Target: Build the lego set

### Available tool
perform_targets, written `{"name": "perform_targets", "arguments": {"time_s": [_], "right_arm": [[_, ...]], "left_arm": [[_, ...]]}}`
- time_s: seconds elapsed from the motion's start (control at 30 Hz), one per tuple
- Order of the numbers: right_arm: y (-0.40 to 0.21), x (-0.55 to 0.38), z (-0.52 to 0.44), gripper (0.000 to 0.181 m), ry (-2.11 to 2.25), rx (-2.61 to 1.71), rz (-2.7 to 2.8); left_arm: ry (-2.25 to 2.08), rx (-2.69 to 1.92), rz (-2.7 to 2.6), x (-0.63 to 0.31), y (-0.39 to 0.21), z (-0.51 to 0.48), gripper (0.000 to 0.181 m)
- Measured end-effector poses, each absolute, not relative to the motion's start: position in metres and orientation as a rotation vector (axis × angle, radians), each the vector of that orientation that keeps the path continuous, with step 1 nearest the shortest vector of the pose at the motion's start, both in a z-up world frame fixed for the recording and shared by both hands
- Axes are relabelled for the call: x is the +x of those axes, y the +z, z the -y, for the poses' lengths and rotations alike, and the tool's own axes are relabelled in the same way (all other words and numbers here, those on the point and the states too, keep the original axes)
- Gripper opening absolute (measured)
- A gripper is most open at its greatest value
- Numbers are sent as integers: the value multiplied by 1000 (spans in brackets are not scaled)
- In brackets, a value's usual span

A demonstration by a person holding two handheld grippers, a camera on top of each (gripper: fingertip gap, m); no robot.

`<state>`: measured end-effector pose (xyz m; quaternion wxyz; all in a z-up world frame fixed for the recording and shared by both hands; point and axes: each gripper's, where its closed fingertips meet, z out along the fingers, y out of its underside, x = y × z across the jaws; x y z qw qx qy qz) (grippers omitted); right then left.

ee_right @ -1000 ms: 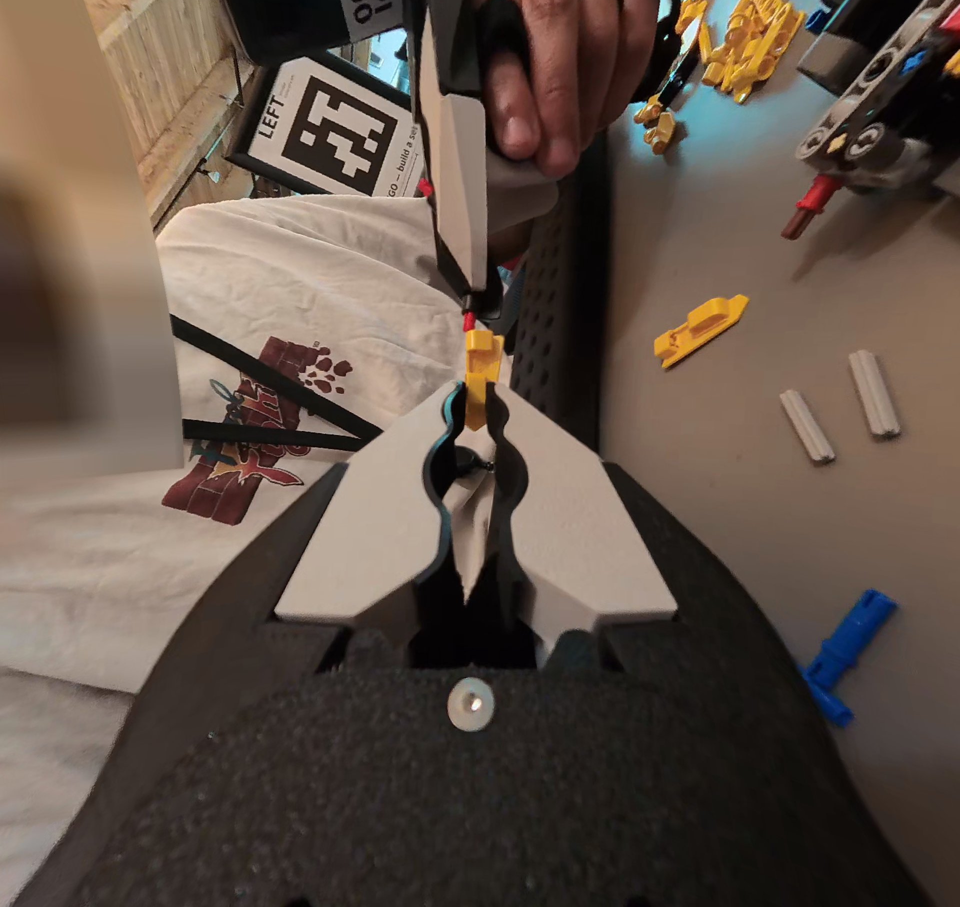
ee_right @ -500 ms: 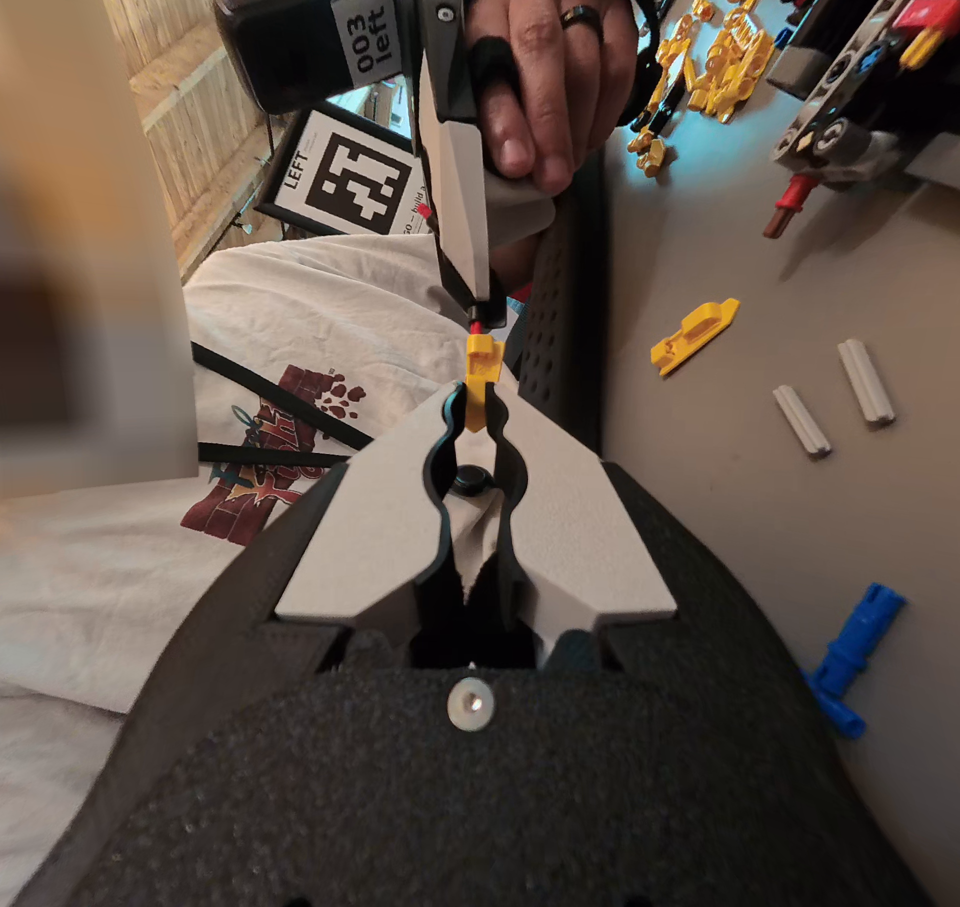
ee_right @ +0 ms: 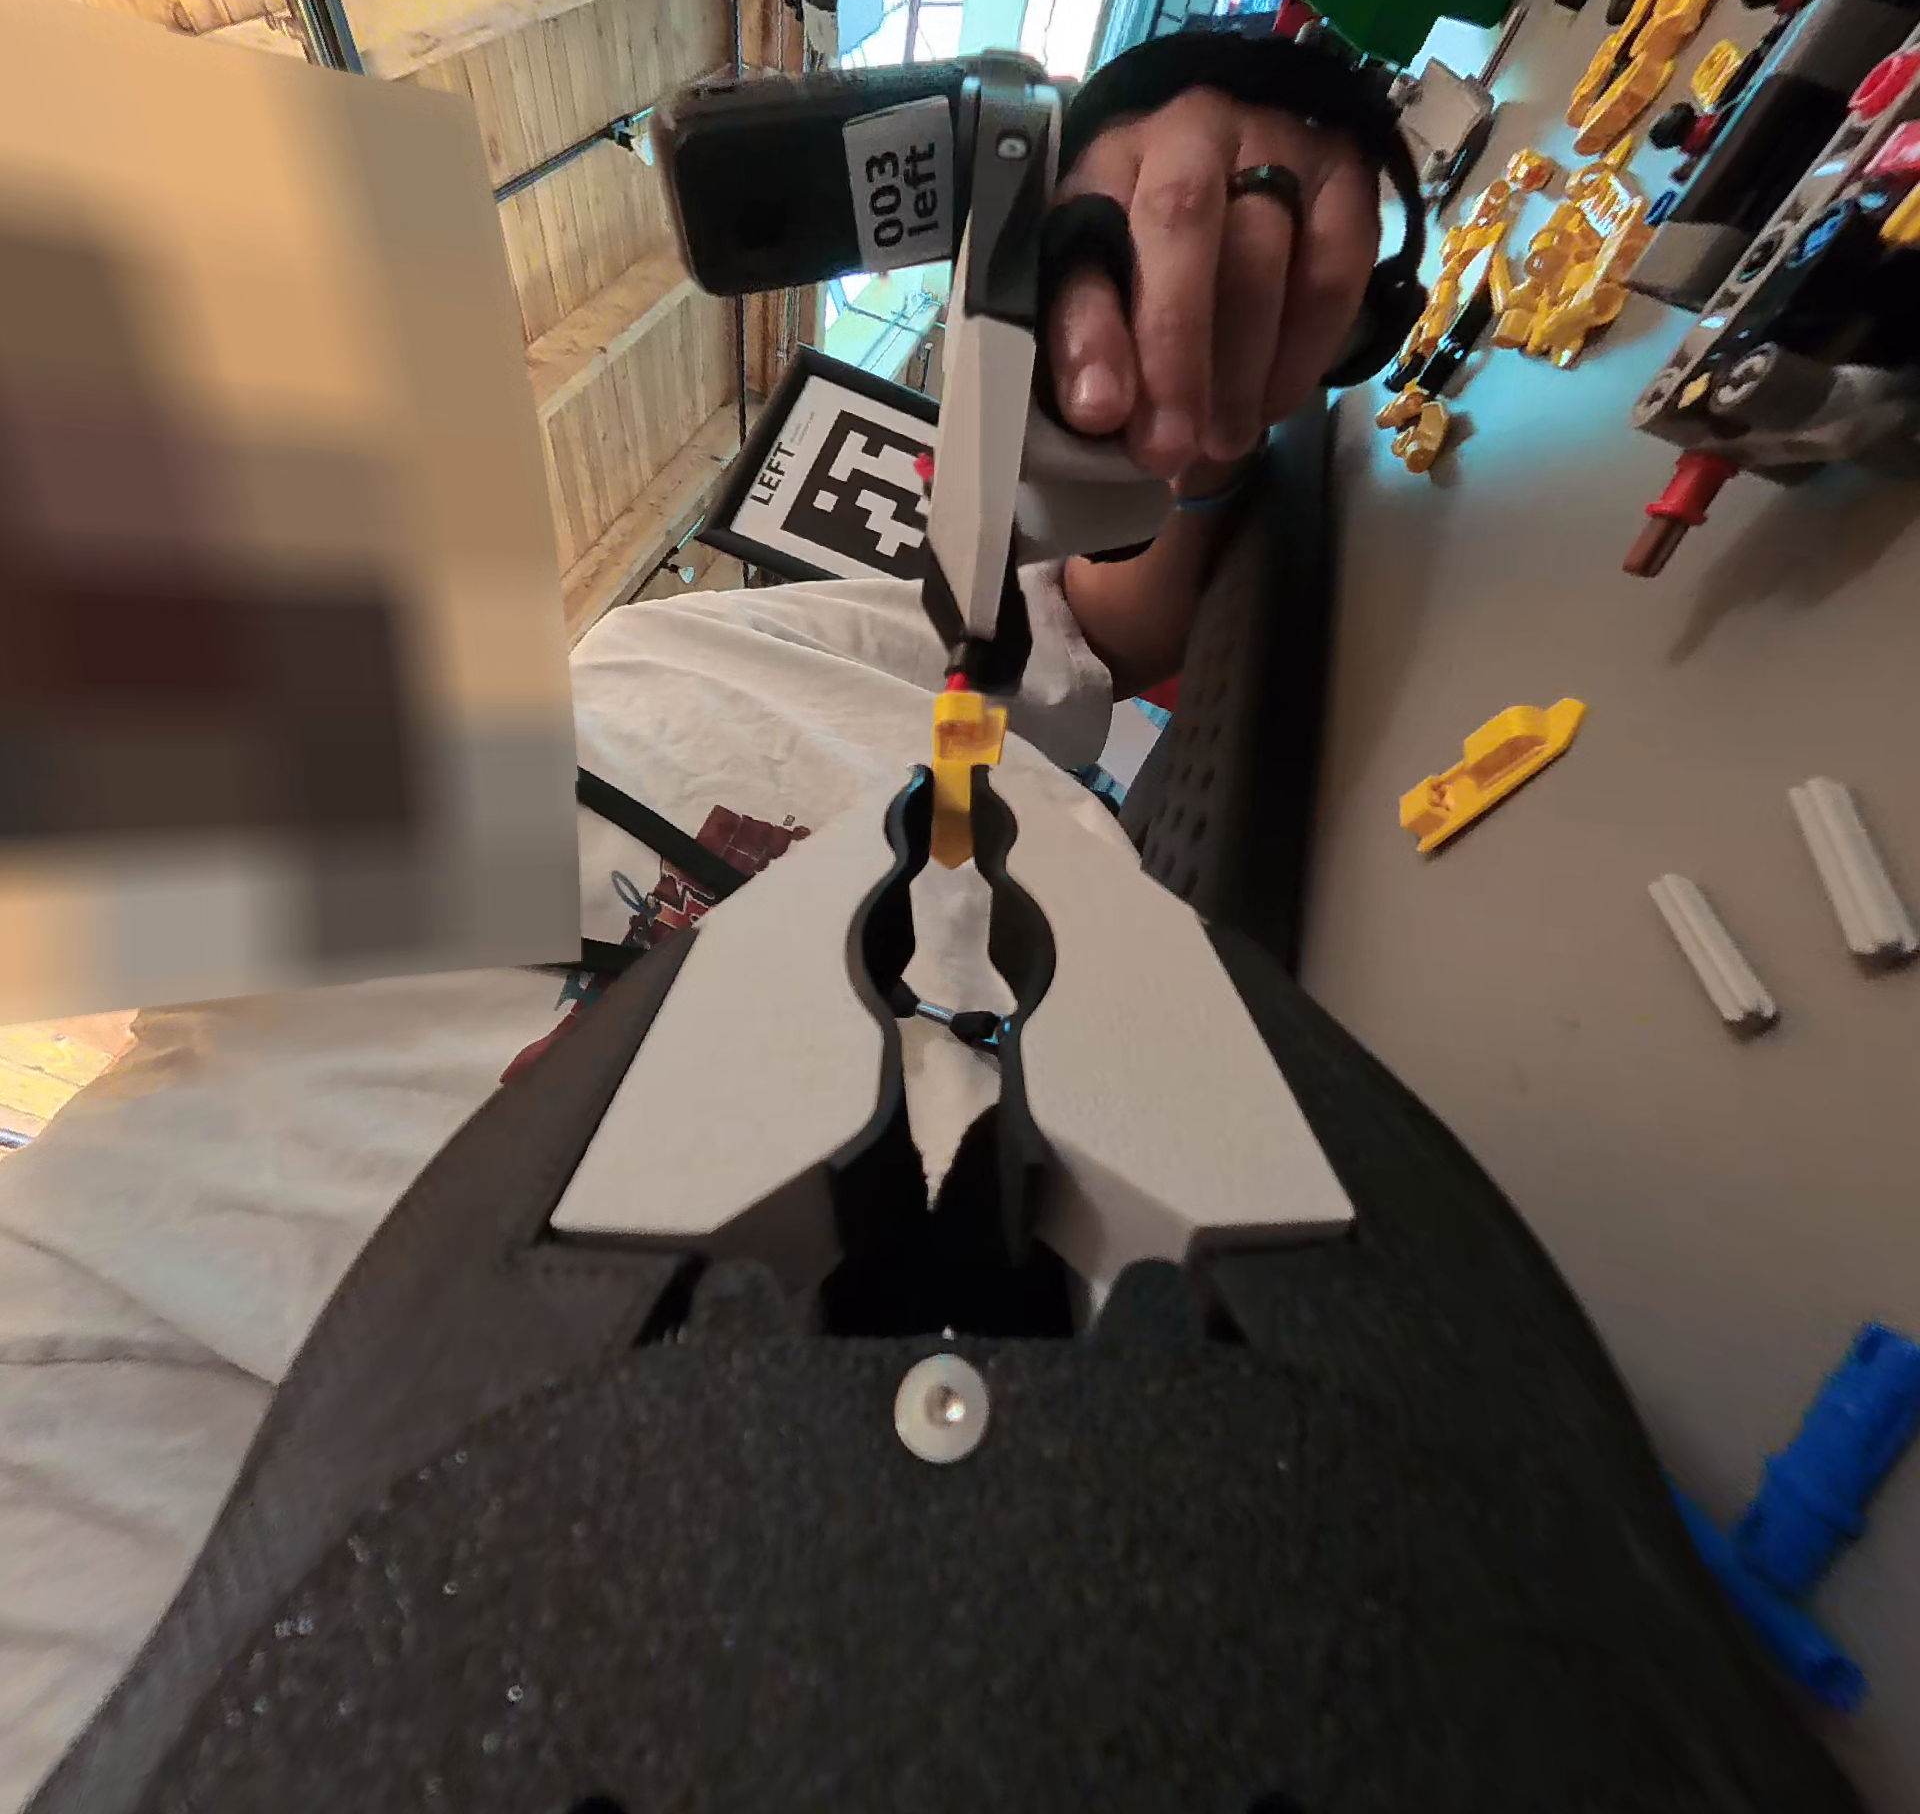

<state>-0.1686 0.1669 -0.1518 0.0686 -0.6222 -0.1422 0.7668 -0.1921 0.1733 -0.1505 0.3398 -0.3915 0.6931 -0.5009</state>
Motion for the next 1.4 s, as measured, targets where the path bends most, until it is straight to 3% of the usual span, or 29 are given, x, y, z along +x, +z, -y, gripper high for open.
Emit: {"name": "perform_targets", "arguments": {"time_s": [0.5,0.77,0.93,1.03,1.2,1.4], "right_arm": [[-167,-156,-199,5,2116,-1925,186],[-225,-152,-184,0,1540,-2355,387],[-240,-135,-185,0,986,-2305,763],[-233,-141,-192,17,816,-2163,877],[-229,-125,-219,27,658,-2244,915],[-247,-116,-245,27,547,-2300,1001]], "left_arm": [[-1177,-1157,-1804,-181,-170,-190,7],[-1083,-1226,-1952,-183,-202,-185,7],[-1007,-1275,-1973,-188,-210,-196,6],[-993,-1339,-1918,-193,-206,-213,6],[-954,-1390,-1855,-194,-204,-230,6],[-925,-1381,-1896,-193,-212,-225,6]]}}
